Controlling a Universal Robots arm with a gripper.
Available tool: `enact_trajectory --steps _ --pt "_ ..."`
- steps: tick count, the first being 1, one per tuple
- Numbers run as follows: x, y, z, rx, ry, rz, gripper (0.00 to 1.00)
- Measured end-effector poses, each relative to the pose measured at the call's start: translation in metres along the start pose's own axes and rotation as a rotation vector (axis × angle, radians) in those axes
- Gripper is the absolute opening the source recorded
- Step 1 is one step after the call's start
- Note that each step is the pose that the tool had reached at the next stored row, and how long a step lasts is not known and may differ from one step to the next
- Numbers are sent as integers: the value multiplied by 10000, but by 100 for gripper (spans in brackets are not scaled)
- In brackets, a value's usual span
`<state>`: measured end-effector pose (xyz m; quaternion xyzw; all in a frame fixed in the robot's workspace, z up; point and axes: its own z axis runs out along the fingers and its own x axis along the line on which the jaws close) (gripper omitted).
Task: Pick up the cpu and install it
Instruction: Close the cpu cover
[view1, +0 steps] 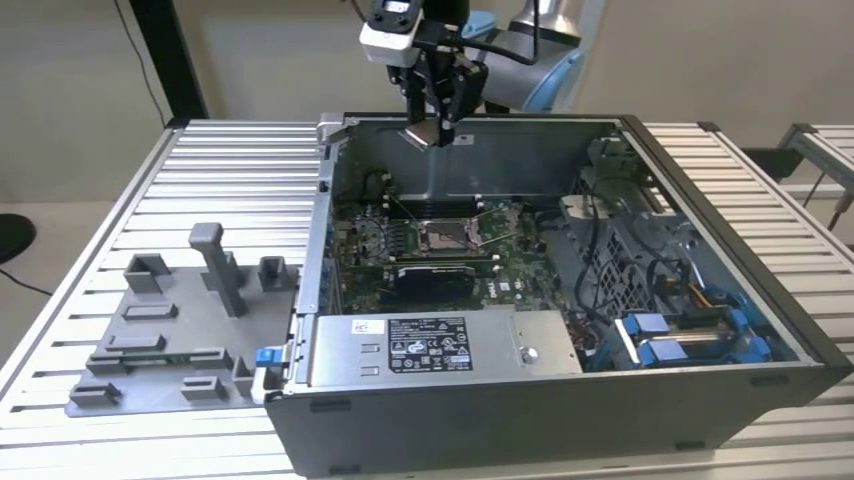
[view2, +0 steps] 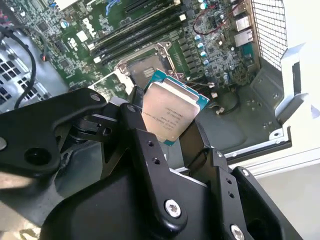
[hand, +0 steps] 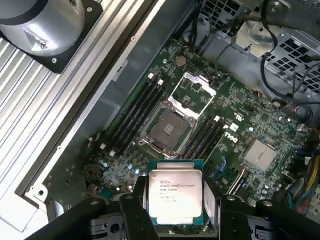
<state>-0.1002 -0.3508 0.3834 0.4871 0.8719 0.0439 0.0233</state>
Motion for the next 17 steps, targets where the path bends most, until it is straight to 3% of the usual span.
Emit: enact_trajectory --steps 10,13,17 --pt "0 -3 25 32 -142 1627 0" --pt "0 -5 44 117 -145 2072 0" --pt "0 -7 67 292 -115 2625 0"
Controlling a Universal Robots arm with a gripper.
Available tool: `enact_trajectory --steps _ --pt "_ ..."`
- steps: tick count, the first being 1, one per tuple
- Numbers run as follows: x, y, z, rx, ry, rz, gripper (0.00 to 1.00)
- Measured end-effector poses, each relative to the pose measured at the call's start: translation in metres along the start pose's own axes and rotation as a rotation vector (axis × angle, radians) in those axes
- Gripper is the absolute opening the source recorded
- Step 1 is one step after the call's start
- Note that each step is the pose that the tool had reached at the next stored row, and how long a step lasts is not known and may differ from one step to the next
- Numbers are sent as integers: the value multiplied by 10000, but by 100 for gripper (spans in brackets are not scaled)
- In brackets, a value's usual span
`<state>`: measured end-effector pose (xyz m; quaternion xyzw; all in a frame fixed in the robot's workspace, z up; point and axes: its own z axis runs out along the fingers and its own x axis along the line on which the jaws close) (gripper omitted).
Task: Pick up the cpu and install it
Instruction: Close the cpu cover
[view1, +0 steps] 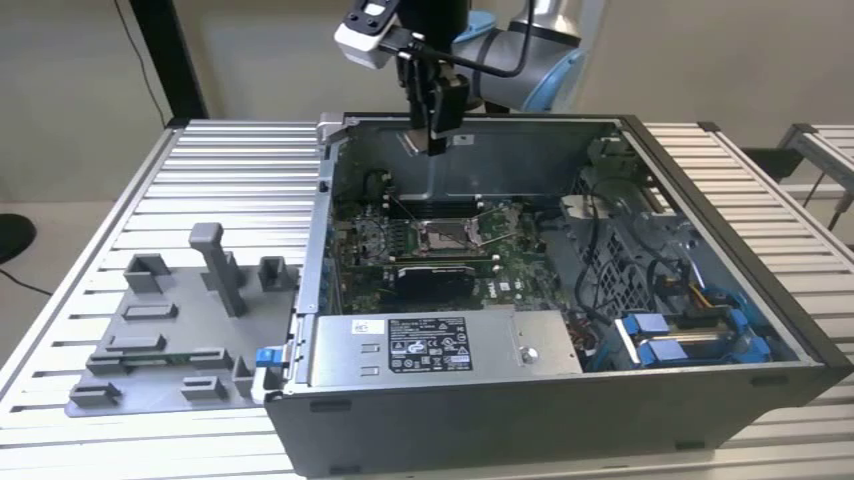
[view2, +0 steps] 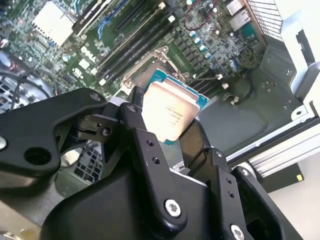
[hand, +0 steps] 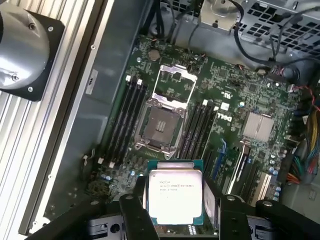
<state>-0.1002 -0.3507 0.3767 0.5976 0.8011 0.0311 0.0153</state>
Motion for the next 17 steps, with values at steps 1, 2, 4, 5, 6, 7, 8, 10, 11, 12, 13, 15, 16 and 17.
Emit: enact_trajectory --steps 1,2,4,5,6,7,8,10,11,12,13,15,16,17 --pt "0 0 3 71 12 105 0" --pt "0 -1 6 162 31 231 0" --pt "-1 -1 13 323 65 462 0" --pt "-1 -2 18 378 75 580 0" --pt "0 -3 27 406 74 730 0" --pt "0 -3 37 412 69 889 0" --pt "0 -3 40 411 61 1040 0" --pt "-1 -3 46 403 45 1405 0" --pt "-1 -3 49 399 37 1579 0" --pt "-1 -4 54 396 28 1758 0" --pt "-1 -4 61 392 20 1935 0" --pt "-2 -2 72 387 8 2193 0" --pt "-2 0 76 385 2 2310 0" --pt "-3 3 81 383 -3 2426 0"
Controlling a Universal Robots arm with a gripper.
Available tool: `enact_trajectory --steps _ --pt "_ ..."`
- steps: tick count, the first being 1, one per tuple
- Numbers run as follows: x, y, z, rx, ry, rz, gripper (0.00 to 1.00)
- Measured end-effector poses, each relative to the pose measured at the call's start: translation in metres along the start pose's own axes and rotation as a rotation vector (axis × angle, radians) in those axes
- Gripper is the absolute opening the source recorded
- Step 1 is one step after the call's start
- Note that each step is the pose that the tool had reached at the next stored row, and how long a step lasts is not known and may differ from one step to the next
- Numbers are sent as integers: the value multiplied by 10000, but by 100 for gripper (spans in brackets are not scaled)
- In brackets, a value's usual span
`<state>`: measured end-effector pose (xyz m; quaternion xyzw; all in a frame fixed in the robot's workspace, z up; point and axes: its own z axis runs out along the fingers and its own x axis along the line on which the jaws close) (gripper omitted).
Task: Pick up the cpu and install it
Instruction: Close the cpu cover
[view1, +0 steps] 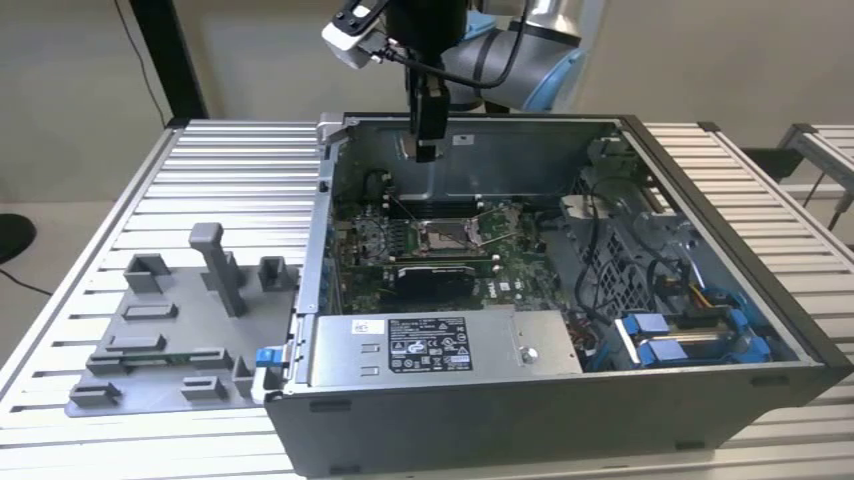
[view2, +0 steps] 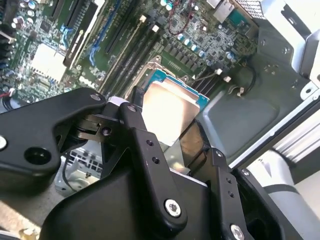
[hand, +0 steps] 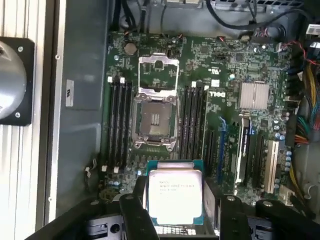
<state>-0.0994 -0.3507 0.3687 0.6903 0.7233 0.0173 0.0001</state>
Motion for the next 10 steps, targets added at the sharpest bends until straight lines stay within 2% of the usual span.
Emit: enact_trajectory --steps 5,10 --pt "4 23 15 -11 -10 443 0" --pt "4 26 15 -12 -11 450 0"
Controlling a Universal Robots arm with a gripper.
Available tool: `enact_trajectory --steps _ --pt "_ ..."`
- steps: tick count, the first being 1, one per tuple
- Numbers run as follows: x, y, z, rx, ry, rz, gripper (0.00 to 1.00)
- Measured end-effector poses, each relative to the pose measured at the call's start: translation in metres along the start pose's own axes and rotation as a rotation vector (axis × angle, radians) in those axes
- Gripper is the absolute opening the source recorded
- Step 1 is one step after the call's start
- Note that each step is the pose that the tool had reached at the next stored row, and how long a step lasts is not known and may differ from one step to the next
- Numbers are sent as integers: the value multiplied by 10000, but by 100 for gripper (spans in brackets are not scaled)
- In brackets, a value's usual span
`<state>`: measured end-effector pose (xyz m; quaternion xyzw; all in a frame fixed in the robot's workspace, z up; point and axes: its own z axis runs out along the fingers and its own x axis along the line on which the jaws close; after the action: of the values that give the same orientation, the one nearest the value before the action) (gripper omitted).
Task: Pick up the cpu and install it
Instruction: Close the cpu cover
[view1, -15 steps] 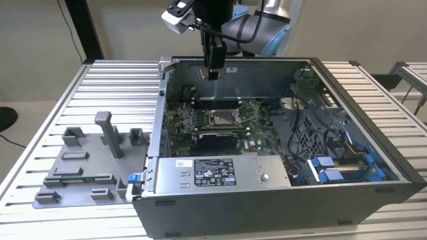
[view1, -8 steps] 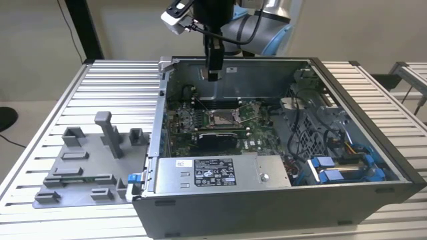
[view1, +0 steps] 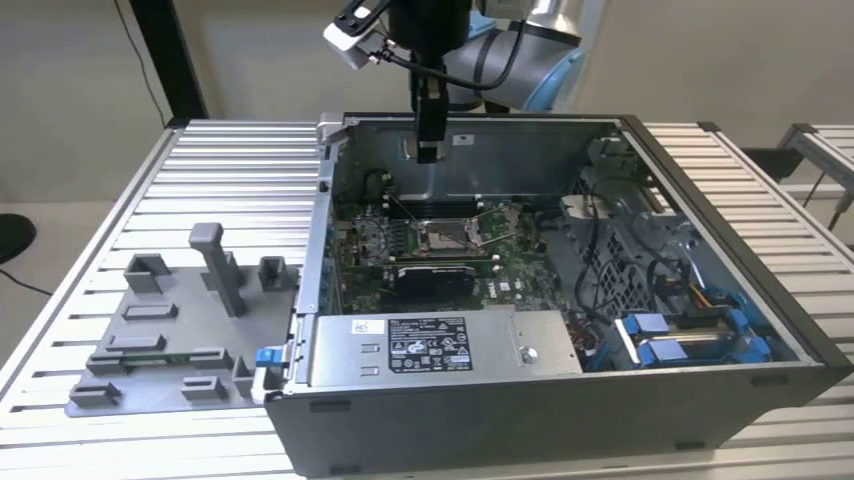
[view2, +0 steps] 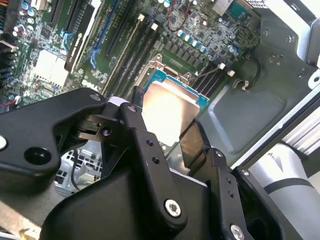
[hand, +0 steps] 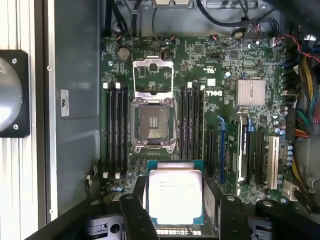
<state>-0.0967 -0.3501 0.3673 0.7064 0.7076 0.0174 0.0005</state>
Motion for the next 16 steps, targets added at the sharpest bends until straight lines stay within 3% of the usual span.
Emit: enact_trajectory --steps 4,8,12,16 --pt "16 21 19 -42 -45 -3 0" --pt "51 58 46 -169 -90 -7 0" --pt "67 100 74 -293 -91 -8 0" --pt "71 175 117 -305 -35 -7 0"
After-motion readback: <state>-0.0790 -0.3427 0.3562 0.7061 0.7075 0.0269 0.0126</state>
